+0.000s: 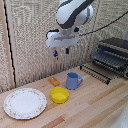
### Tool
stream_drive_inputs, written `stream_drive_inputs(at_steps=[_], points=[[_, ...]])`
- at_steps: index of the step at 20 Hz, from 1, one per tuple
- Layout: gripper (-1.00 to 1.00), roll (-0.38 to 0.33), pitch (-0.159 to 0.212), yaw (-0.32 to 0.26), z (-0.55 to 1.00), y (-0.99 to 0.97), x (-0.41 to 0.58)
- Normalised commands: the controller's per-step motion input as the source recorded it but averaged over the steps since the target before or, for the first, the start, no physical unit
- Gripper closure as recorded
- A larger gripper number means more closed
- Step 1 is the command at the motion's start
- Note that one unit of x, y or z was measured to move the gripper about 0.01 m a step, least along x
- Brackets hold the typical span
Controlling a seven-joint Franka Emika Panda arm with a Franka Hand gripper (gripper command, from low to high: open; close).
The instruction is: Position your gripper near the tray handle while precisely lining it up. Firmly yet gently grip the handle, ensuring a strong hold. Slide the tray into the oven in a steady manner until it's entirely inside. Relinquish the handle as it sits within the oven and extract your gripper with care.
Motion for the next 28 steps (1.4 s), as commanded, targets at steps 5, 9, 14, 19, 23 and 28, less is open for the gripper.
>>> stream_drive_inputs(at_steps=[5,9,14,19,23,28], points=[[-1.00,-0.322,0.000,0.085,0.00,-0.38,0.000],[-1.00,-0.327,0.000,0.085,0.00,-0.41,0.000],[-1.00,-0.319,-0.006,0.096,-0.02,-0.39,0.000],[-1.00,-0.305,-0.028,0.114,-0.06,-0.34,0.000],[-1.00,-0.304,-0.028,0.111,-0.07,-0.35,0.000],[-1.00,-0.289,-0.034,0.100,-0.09,-0.38,0.018]])
